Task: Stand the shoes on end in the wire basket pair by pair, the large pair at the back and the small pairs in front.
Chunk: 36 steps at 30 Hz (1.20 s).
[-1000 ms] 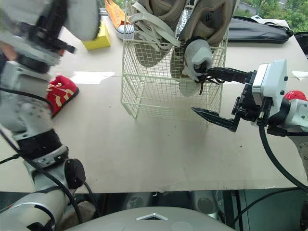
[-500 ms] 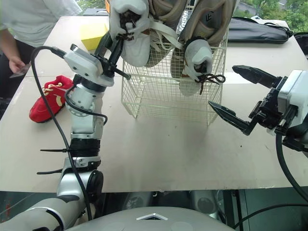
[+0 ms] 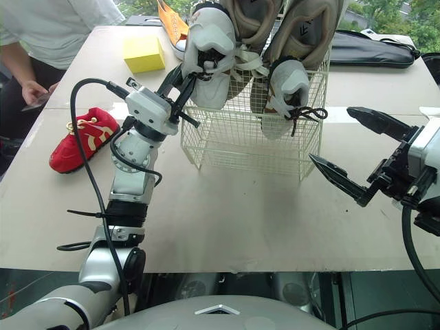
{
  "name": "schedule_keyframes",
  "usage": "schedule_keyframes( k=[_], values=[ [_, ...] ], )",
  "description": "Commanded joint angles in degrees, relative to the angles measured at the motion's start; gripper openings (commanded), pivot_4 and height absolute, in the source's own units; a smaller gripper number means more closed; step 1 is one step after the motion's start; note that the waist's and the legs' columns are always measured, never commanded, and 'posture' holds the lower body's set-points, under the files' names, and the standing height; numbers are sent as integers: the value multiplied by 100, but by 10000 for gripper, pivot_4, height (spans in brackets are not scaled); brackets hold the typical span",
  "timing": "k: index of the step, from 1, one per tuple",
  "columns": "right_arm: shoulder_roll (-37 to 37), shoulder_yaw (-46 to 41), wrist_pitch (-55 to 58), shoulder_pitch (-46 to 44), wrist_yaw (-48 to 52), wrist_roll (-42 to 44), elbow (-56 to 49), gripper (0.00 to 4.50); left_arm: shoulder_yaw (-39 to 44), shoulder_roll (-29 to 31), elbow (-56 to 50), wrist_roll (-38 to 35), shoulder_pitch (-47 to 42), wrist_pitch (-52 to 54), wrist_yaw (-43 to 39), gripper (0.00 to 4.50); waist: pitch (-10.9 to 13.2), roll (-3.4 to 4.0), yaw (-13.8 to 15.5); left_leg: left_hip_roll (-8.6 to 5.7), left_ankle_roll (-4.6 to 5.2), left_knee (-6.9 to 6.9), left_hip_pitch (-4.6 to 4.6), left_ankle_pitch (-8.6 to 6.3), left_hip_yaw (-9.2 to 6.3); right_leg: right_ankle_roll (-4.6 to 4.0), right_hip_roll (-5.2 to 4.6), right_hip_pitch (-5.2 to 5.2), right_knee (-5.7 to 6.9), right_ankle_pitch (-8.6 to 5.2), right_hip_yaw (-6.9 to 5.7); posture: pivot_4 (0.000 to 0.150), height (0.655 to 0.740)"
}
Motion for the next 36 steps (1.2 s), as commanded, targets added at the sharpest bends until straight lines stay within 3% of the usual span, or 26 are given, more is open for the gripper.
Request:
schedule_keyframes(
  k=[1,8,18,24,26,31,36],
  values=[
    [-13,-238,-132,38,76,103,-99,45000,-356,72,-546,-688,294,665,-704,10472,-1,2,-2,0,1,0,0,-1,0,0,-1,0,0,0,0,1500,7400],
    [-211,6,20,-298,127,458,149,45000,174,297,-1696,-1462,817,1531,-634,39020,1,2,-37,-4,3,0,-3,-2,-1,1,-4,-1,-6,0,0,1500,7400],
    [-489,1006,-39,-1489,448,323,661,45000,1305,1146,-2604,-2755,1555,2849,-804,39020,5,4,-74,16,5,-4,-2,-3,2,0,14,-10,-5,-1,2,1500,7400],
    [-447,1400,-15,-2154,659,503,740,45000,2583,2634,-1821,-3983,2032,4635,-1638,39020,12,10,-105,42,5,-5,-3,-4,10,-4,37,-21,-5,-2,3,1500,7400],
    [-382,1567,-31,-2387,703,521,794,45000,2916,3376,-877,-4089,1961,5342,-2015,39020,13,12,-87,47,5,-6,-3,-5,12,-5,43,-24,-6,-4,4,1500,7400],
    [-252,1853,-43,-2669,809,449,864,45000,2606,4445,1204,-2989,1290,4918,-2385,39020,17,13,-51,49,5,-11,-8,-5,22,-9,47,-39,-9,-6,9,1500,7400],
    [-151,1977,-25,-2652,785,457,712,45000,1492,5171,3297,-1854,-132,5069,-3087,39020,18,10,-44,45,5,-13,-22,-5,24,-9,43,-46,-14,-5,8,1500,7400]
  ],
)
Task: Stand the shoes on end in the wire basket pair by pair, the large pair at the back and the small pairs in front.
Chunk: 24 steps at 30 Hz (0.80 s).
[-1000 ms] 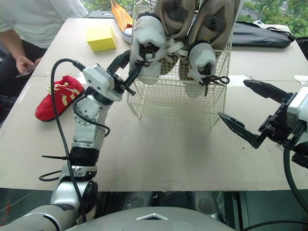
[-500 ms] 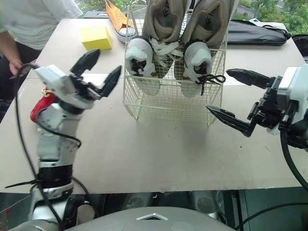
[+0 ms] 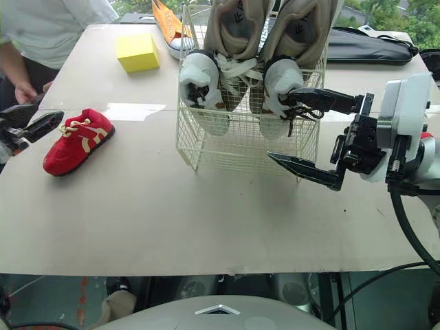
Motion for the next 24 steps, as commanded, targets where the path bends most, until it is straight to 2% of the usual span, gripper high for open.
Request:
schedule_keyframes(
  k=[1,6,10,13,15,17,19,22,24],
  values=[
    [32,-48,-97,13,16,48,-222,45000,-647,463,1284,766,-871,6,-727,39020,1,-1,-23,0,0,0,-2,0,2,0,1,-3,-1,0,1,1500,7400],
    [18,-168,-113,231,-27,-6,-391,45000,-1125,485,2383,1274,-1810,-295,-1768,39020,1,-1,-46,4,4,-5,-5,-3,12,-1,7,-16,6,0,10,1500,7400],
    [33,-829,58,916,-448,3,-407,45000,-989,276,1653,777,-2031,348,-2908,39020,-2,-12,-10,6,4,-5,-33,-3,8,-3,9,-42,13,0,7,1500,7400],
    [15,-1625,101,1860,-528,-558,-351,45000,-870,46,108,259,-1482,1133,-3079,39020,-5,-15,31,2,3,10,-76,-2,-3,0,-2,-69,15,1,-4,1500,7400],
    [79,-2071,221,2253,-687,-491,-314,45000,-706,-102,-907,-103,-1024,1595,-2979,39020,-5,-13,-19,0,4,12,-79,-2,11,3,-27,-76,20,3,5,1500,7400],
    [271,-2843,261,2819,-779,-742,-48,45000,-444,-474,-2580,-637,-419,2082,-2507,39020,-7,-16,-93,-2,4,15,-79,-2,20,3,-16,-80,14,4,8,1500,7400],
    [181,-3149,407,3263,-918,-1327,294,45000,-359,-959,-3900,-1214,-285,2603,-1879,39020,-9,-16,-51,7,5,12,-71,-3,9,5,-29,-72,25,2,5,1500,7400],
    [16,-3200,669,3373,-1181,-1732,888,45000,-248,-1313,-5082,-1911,-227,3226,-1265,39020,-9,-18,-38,1,5,19,-81,-3,12,6,-31,-74,22,4,13,1500,7400],
    [-41,-3212,908,3349,-1250,-1769,1203,45000,-149,-1455,-5514,-2453,-333,3632,-907,44110,-10,-15,-84,-2,5,21,-75,-3,22,7,-26,-75,22,4,23,1500,7400]
  ],
)
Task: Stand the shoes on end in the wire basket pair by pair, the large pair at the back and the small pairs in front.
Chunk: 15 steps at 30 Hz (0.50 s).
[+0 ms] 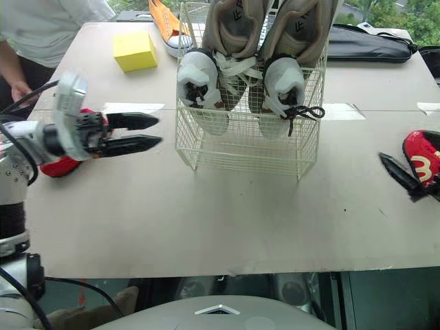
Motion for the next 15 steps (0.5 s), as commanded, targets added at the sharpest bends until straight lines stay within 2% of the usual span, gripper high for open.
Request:
schedule_keyframes(
  k=[1,6,11,13,15],
  values=[
    [-141,-260,352,-60,-211,-246,557,45000,437,-91,-1035,-1031,-243,696,690,44577,-2,3,-52,-2,0,0,10,0,8,0,9,3,4,0,7,1500,7400],
    [-354,-207,489,-57,-222,-711,1177,45000,363,-229,-1335,-1719,-727,987,1221,44577,-6,18,-104,3,0,-4,23,0,4,-2,36,4,9,-1,16,1500,7400],
    [-518,81,757,-131,-491,-1269,1605,45000,-434,-734,-1858,-1640,-1002,822,1655,44577,-10,22,-98,2,0,-4,25,0,11,-2,37,8,5,0,25,1500,7400],
    [-601,248,917,-342,-596,-1409,1831,45000,-564,-1086,-2003,-1912,-1145,899,2000,44577,-9,21,-96,1,0,-4,22,0,12,-2,36,9,1,0,27,1500,7400],
    [-680,351,1136,-503,-588,-1446,1996,45000,-736,-1285,-2110,-1844,-1204,824,2169,44577,-9,22,-105,0,0,-3,22,0,16,-2,36,8,1,1,31,1500,7400]
  ],
)
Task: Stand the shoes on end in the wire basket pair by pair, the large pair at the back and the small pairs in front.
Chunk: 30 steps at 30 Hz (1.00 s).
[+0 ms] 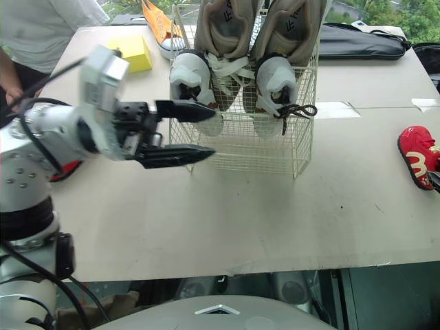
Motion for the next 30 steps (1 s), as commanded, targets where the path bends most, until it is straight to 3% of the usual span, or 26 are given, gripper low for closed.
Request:
schedule_keyframes(
  k=[1,12,15,18,22,25,30],
  values=[
    [-181,64,323,-275,-82,-150,195,45000,-172,-196,-326,-108,-231,-142,322,44577,-3,6,-8,0,0,0,1,0,1,0,0,0,1,0,1,1500,7400],
    [159,976,552,-1371,-383,-481,1242,45000,-496,-546,-122,161,-384,-504,519,44577,-13,29,-14,0,0,-4,12,0,9,0,8,0,1,0,14,1500,7400],
    [299,1124,355,-1533,-474,-631,1518,36917,-427,-499,-102,166,-358,-543,547,45000,-14,30,-19,0,0,-4,10,0,10,0,8,0,-1,0,15,1500,7400],
    [368,1123,-8,-1575,-519,-802,1599,21773,-345,-491,-18,48,-381,-487,584,45000,-14,29,-22,0,0,-4,13,0,11,0,8,1,0,0,16,1500,7400],
    [321,1017,-662,-1343,-427,-1053,1491,5451,-292,-503,230,-57,-430,-463,505,45000,-14,30,-16,-1,0,-3,18,0,22,3,7,2,1,2,28,1500,7400],
    [1,863,-1758,-674,253,-1357,957,279,-223,-562,459,-20,-519,-581,542,45000,-15,40,28,-2,0,-4,14,0,17,4,7,1,0,2,21,1500,7400],
    [-722,-734,-3589,293,2840,-1040,-251,117,-180,-637,1279,-566,-1129,25,578,45000,-7,72,-7,-2,1,-7,13,0,15,8,9,0,-4,2,23,1500,7400]
  ],
)
